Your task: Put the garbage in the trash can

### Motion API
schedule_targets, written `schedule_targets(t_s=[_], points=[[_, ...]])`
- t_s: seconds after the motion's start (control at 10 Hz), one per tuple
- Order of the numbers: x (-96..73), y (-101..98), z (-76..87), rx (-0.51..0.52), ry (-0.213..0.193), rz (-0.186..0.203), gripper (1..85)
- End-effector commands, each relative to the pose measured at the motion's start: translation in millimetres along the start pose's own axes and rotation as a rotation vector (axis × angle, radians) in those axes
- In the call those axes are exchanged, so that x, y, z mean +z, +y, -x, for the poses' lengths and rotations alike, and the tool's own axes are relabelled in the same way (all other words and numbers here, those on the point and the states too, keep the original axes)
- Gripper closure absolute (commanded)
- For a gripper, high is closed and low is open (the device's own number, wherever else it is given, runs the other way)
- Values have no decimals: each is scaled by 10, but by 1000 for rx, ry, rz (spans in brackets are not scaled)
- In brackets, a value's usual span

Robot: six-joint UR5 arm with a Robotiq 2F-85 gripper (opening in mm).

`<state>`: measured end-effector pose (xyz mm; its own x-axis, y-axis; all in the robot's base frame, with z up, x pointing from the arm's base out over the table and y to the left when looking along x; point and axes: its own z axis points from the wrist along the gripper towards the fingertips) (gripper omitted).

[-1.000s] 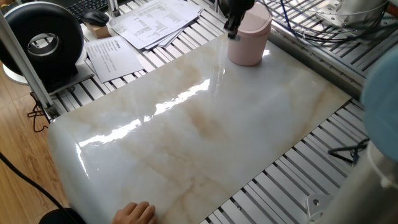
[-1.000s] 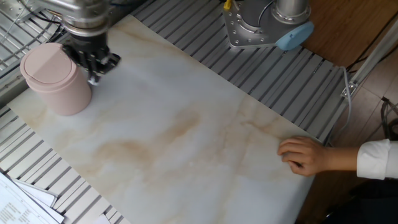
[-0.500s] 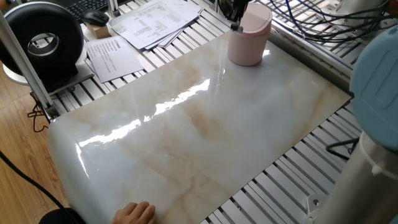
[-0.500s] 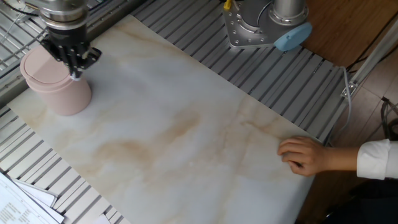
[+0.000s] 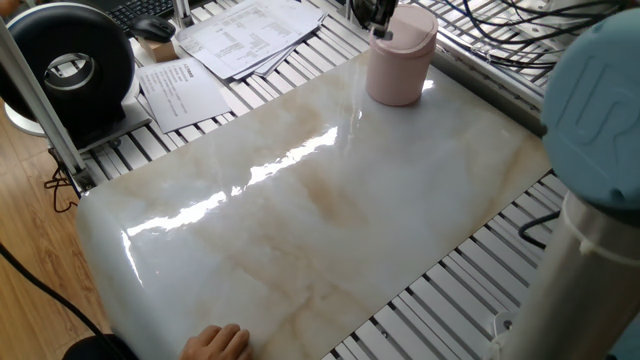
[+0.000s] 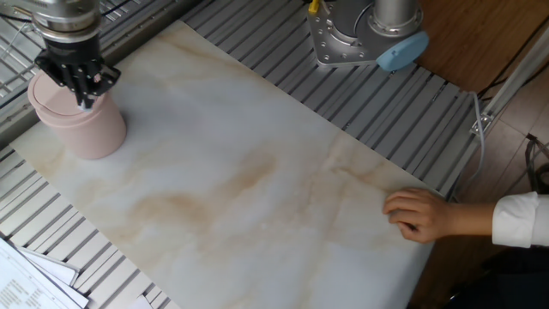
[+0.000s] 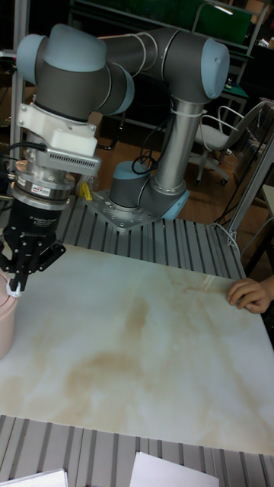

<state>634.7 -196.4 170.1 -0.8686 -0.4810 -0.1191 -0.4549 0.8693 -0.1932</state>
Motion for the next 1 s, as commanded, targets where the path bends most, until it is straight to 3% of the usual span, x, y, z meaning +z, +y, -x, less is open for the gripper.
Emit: schedule_targets(t_s=[0.0,0.2,0.6,0.8,0.9], points=[[60,-136,-46,-21,-20,-6,847],[94,-296,-133,-62,-28,-25,847],[240,-105,-243,-37,-54,50,847],[296,-44,-199,-25,-76,53,847],[301,-38,-229,-5,-62,53,847]])
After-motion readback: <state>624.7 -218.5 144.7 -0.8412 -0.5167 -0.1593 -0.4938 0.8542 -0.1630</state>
